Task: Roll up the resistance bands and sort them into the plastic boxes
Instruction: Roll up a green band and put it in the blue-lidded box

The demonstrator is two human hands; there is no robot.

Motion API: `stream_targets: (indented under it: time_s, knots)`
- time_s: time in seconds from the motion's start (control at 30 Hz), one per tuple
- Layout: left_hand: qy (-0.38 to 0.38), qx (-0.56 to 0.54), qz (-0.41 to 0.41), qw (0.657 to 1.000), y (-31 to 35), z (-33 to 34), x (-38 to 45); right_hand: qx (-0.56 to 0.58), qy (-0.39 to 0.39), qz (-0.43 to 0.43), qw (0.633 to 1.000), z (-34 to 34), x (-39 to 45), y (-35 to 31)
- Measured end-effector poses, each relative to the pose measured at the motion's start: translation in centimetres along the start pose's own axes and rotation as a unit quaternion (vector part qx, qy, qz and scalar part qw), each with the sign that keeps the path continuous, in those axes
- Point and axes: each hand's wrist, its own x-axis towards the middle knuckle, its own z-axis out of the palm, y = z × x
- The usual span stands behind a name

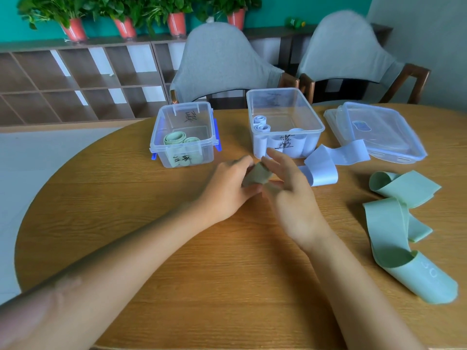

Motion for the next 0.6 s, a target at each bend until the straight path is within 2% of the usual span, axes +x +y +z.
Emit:
stream_targets:
  time_s: [0.13,0.33,0.6]
  knots:
    - [0.029,-0.019,-0.013,0.999,-0.6,0.2,-0.9,0.004,-0.009,-0.017,1.0,-0.4,-0.3,-0.1]
    - [0.038,-0.203,-0.113,0.972,-0.7,-0.5,-2.3,0.025,0.022,-0.013,0.999,-0.8,-0.1,-0.5]
    - [0.049,-0.244,-0.161,0.955,-0.9,-2.8,-3.7,0.012,-0.009,-0.014,1.0,0.3,-0.6,-0.4]
